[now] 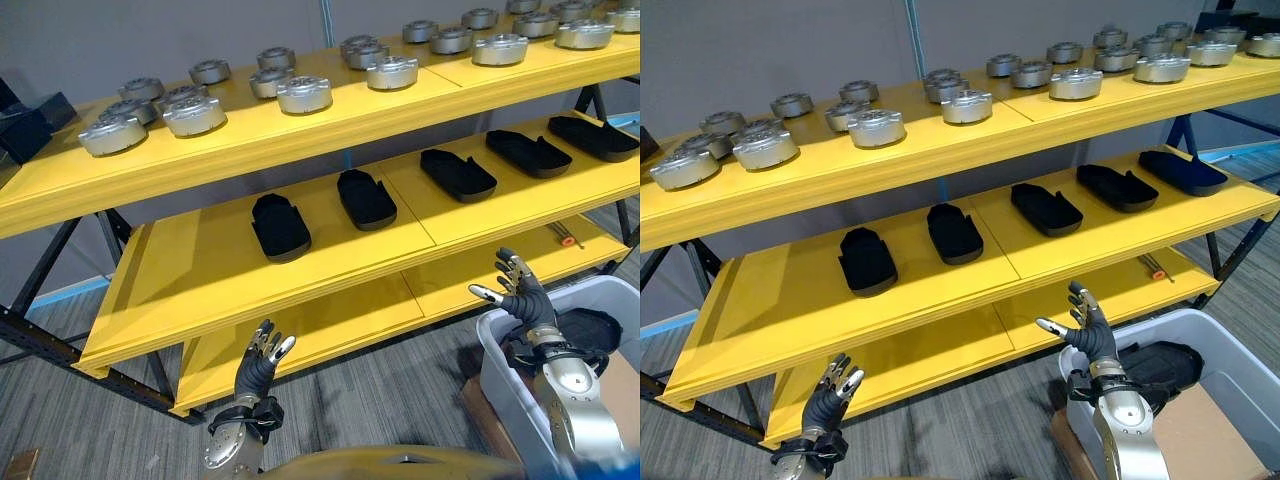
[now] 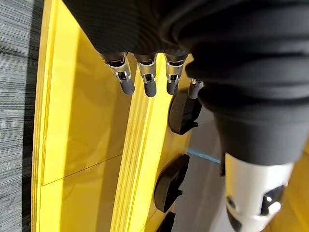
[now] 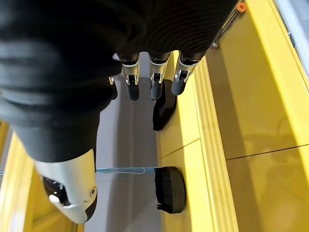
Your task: Move parts from the plastic box to the shelf.
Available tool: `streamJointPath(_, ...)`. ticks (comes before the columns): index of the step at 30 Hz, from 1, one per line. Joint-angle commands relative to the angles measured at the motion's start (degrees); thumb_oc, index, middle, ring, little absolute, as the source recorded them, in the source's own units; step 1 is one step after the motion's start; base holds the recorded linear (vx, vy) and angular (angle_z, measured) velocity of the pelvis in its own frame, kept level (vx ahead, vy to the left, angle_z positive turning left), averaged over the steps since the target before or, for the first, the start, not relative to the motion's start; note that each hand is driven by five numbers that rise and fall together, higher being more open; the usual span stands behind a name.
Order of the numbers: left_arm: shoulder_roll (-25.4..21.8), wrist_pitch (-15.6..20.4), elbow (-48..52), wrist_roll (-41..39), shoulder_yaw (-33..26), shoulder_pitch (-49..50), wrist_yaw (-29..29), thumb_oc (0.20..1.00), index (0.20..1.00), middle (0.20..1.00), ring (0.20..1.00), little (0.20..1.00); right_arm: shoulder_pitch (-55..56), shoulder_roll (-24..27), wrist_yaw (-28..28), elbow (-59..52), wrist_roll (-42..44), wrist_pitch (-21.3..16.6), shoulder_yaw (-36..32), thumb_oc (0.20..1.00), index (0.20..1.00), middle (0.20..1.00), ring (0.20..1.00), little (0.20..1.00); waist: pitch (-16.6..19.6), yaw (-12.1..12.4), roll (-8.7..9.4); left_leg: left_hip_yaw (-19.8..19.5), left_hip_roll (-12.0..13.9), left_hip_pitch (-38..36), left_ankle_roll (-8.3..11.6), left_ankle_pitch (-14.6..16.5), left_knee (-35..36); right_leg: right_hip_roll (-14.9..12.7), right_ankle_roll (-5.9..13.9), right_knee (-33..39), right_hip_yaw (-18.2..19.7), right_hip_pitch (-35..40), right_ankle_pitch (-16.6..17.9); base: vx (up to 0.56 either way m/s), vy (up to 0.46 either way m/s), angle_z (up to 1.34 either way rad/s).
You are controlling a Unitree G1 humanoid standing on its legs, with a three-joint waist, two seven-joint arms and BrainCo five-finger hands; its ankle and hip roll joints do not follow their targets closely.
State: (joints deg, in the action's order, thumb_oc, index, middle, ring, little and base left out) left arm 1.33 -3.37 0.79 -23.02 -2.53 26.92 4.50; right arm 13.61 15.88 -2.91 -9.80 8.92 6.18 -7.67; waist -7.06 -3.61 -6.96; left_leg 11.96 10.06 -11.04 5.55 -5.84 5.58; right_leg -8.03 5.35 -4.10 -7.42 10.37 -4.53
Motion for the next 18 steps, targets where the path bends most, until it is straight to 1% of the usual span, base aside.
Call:
streamJointPath(1, -2.07, 2.53, 4.10, -0.17, -0.14, -2.44, 0.42, 1.000, 1.000, 1.000, 1.000, 1.000, -4.44, -0.40, -0.65, -3.19, 2.59, -4.66, -3.27, 1.000, 1.000, 1.000, 1.000, 1.000, -2.05, -0.53, 0.75, -3.52, 1.55, -0.01, -2.32, 0.98, -0.92, 0.09, -4.13, 2.44, 1.97, -2.62, 8.75, -0.03, -0.095, -0.04)
streamJointPath(5, -1.17, 2.37, 4.04, -0.56, 0.77, -2.57, 0.65, 1.000, 1.000, 1.000, 1.000, 1.000, -3.42, 0.24, 0.07, -3.72, 1.25, -5.46, -6.56, 1.000, 1.000, 1.000, 1.000, 1.000, -2.31, -2.25, -0.32, -3.56, 2.22, -0.19, -2.27, 1.01, -1.41, 0.63, -3.96, 2.20, 2.02, -2.57, 8.42, 0.01, -0.116, -0.02)
streamJointPath(6, -1.26, 2.29, 4.33, -0.85, 1.90, -2.83, 0.90, 1.000, 1.000, 1.000, 1.000, 1.000, -2.52, 0.60, 0.57, -3.94, 1.65, -5.86, -8.24, 1.000, 1.000, 1.000, 1.000, 1.000, -3.40, -3.66, -0.94, -3.72, 2.83, -0.21, -2.22, 1.22, -1.94, 1.23, -3.80, 1.12, 2.45, -2.47, 7.97, -0.01, -0.157, -0.02)
streamJointPath(7, -1.26, 2.28, 4.34, -0.85, 1.89, -2.87, 0.89, 1.000, 1.000, 1.000, 1.000, 1.000, -2.56, 0.59, 0.57, -3.94, 1.65, -5.86, -8.25, 1.000, 1.000, 1.000, 1.000, 1.000, -3.33, -3.66, -0.92, -3.80, 2.81, 0.18, -2.26, 0.97, -2.07, 1.22, -3.85, 1.12, 2.46, -2.78, 8.25, -0.01, -0.158, 0.02)
streamJointPath(9, -0.88, 1.87, 3.48, -0.97, 3.68, -3.23, 1.30, 1.000, 1.000, 1.000, 1.000, 1.000, -1.44, 0.93, 0.90, -4.97, 1.62, -6.14, -9.77, 1.000, 1.000, 1.000, 1.000, 1.000, -5.11, -5.56, -1.28, -4.21, 3.68, -0.15, -2.50, 0.95, -2.28, 2.27, -3.67, -0.57, 2.91, -2.82, 7.60, -0.01, -0.154, 0.02)
streamJointPath(10, -0.87, 1.87, 3.48, -0.97, 3.69, -3.23, 1.29, 1.000, 1.000, 1.000, 1.000, 1.000, -1.43, 0.94, 0.90, -4.97, 1.62, -6.14, -9.78, 1.000, 1.000, 1.000, 1.000, 1.000, -5.13, -5.59, -1.29, -4.24, 3.70, -0.16, -2.50, 0.95, -2.28, 2.28, -3.68, -0.58, 2.88, -2.78, 7.59, -0.01, -0.233, 0.05)
streamJointPath(11, -0.47, 1.52, 2.92, -1.30, 4.78, -3.29, 1.63, 1.000, 1.000, 1.000, 1.000, 1.000, -0.60, 1.27, 0.92, -5.80, 1.67, -6.37, -10.77, 1.000, 1.000, 1.000, 1.000, 1.000, -6.31, -6.70, -1.55, -4.27, 4.31, -0.26, -2.83, 0.68, -2.28, 2.84, -3.58, -1.65, 3.04, -3.18, 7.31, -0.01, -0.202, 0.08)
streamJointPath(12, -0.44, 1.28, 2.75, -1.32, 5.23, -3.38, 1.86, 1.000, 1.000, 1.000, 1.000, 1.000, -0.55, 1.36, 1.00, -5.99, 1.68, -6.47, -11.16, 1.000, 1.000, 1.000, 1.000, 1.000, -6.63, -7.13, -1.65, -4.18, 4.60, -0.30, -2.92, 0.60, -2.19, 3.12, -3.55, -1.78, 3.00, -3.25, 7.05, -0.01, -0.277, 0.14)
streamJointPath(13, -0.71, 1.15, 3.01, -1.28, 5.71, -3.53, 1.89, 1.000, 1.000, 1.000, 1.000, 1.000, -0.22, 1.66, 1.13, -6.44, 1.42, -6.60, -11.62, 1.000, 1.000, 1.000, 1.000, 1.000, -7.09, -7.59, -1.59, -4.17, 4.73, -0.15, -2.94, 0.44, -2.32, 3.31, -3.45, -1.86, 2.96, -3.35, 7.14, -0.02, -0.226, 0.06)
streamJointPath(15, -1.02, 1.02, 2.98, -1.20, 6.59, -4.36, 1.98, 1.000, 1.000, 1.000, 1.000, 1.000, -0.06, 2.11, 1.69, -7.14, 1.23, -6.92, -12.30, 1.000, 1.000, 1.000, 1.000, 1.000, -8.53, -8.30, -1.07, -4.87, 4.88, 1.19, -3.12, 0.59, -4.96, 3.48, -3.19, -2.28, 3.32, -3.86, 7.37, -0.06, -0.235, -0.03)
streamJointPath(17, -1.87, 0.93, 2.82, -0.83, 7.28, -5.48, 2.01, 1.000, 1.000, 1.000, 1.000, 1.000, -0.10, 2.64, 2.58, -7.25, 0.99, -7.28, -13.15, 1.000, 1.000, 1.000, 1.000, 1.000, -10.28, -9.12, 0.16, -4.15, 4.39, 1.95, -3.10, 1.68, -7.39, 2.96, -2.98, -2.16, 2.95, -3.86, 8.07, -0.06, -0.225, 0.00)
streamJointPath(18, -2.16, 0.82, 2.86, -0.60, 7.54, -6.04, 1.89, 1.000, 1.000, 1.000, 1.000, 1.000, -0.34, 2.85, 3.07, -7.41, 0.54, -7.38, -13.78, 1.000, 1.000, 1.000, 1.000, 1.000, -11.17, -9.50, 0.45, -3.42, 4.09, 1.83, -3.05, 2.20, -6.97, 2.92, -3.08, -2.04, 2.90, -3.71, 8.16, -0.04, -0.176, 0.07)
